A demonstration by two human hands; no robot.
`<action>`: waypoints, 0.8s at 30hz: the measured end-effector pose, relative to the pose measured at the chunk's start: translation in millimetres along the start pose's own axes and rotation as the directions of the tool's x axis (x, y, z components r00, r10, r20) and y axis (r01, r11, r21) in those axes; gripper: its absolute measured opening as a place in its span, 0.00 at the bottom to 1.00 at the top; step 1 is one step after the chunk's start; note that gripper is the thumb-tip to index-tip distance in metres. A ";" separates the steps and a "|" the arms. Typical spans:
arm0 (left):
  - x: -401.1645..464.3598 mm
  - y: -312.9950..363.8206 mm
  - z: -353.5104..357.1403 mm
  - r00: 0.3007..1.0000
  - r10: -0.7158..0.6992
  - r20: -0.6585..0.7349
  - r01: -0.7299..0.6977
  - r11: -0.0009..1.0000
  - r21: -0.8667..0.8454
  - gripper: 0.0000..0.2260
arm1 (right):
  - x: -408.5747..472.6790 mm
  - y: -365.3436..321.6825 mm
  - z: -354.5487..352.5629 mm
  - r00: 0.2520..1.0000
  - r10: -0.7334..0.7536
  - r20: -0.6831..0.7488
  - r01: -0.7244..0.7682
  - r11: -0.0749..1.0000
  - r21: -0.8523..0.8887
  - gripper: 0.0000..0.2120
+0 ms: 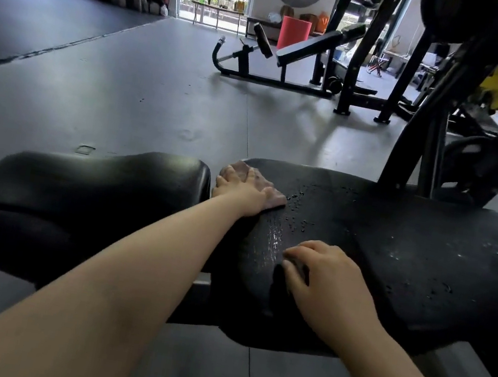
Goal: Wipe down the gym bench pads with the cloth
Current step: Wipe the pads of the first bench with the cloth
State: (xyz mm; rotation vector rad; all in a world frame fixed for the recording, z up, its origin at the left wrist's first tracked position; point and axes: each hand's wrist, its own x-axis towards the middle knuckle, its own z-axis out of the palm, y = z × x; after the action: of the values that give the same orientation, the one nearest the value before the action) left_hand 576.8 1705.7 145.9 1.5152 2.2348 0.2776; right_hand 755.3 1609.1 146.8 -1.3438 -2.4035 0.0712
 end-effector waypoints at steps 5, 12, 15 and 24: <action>12.3 0.6 -12.7 0.995 0.075 0.062 -0.082 0.990 0.113 0.25 | 9.6 3.7 -5.0 0.996 -0.064 0.060 0.063 0.998 0.026 0.14; -10.3 -6.6 3.0 1.000 -0.026 -0.002 0.026 0.999 0.039 0.26 | 1.8 12.7 -7.1 0.964 -0.194 0.183 0.198 0.980 -0.004 0.14; -24.9 -9.1 14.8 0.997 -0.076 -0.035 0.074 0.996 -0.056 0.29 | -0.9 28.2 -11.5 0.935 -0.281 0.216 0.275 0.960 0.059 0.17; -109.1 -14.9 53.0 0.969 -0.140 -0.205 0.094 0.971 -0.221 0.26 | -22.3 66.2 -14.1 0.916 -0.401 -0.021 0.399 0.903 0.158 0.11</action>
State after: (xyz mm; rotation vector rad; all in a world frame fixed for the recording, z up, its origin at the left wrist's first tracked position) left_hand 622.6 1595.8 118.2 1.2890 2.3652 0.6510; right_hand 824.4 1624.4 138.0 -0.7613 -2.5708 0.1559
